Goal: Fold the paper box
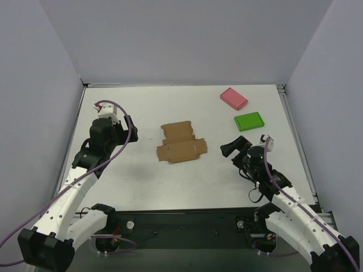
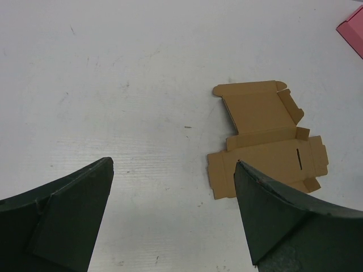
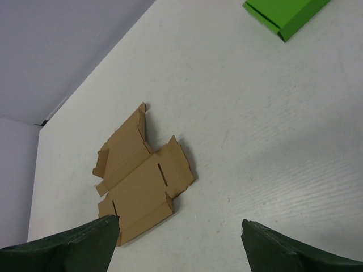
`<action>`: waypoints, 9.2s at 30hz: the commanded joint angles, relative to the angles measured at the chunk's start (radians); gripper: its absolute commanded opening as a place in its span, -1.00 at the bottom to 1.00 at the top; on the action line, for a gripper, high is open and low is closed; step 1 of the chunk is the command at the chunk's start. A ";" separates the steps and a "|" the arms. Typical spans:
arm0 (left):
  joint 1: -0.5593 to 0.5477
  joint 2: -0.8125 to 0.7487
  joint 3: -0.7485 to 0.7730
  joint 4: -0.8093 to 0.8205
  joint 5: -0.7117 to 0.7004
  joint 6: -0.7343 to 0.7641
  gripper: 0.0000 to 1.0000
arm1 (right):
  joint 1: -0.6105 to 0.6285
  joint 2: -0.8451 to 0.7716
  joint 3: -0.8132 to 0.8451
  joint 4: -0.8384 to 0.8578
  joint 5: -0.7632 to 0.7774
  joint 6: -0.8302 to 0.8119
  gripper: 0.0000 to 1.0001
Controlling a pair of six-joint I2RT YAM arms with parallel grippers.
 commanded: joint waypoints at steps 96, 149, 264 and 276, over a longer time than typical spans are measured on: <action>-0.029 -0.056 -0.091 0.209 0.585 0.197 0.82 | 0.282 0.549 0.275 0.169 -0.036 -0.279 -1.00; -0.157 0.444 0.304 0.019 1.185 0.524 0.17 | 0.270 0.457 0.748 -0.614 -0.578 -0.780 -1.00; -0.877 0.626 -0.590 1.425 -0.303 -0.289 -0.14 | 0.615 0.723 0.498 -0.269 0.389 -0.710 -1.00; -0.605 0.013 -0.582 0.869 -0.039 -0.055 0.32 | 0.626 0.606 0.463 -0.234 0.300 -0.938 -1.00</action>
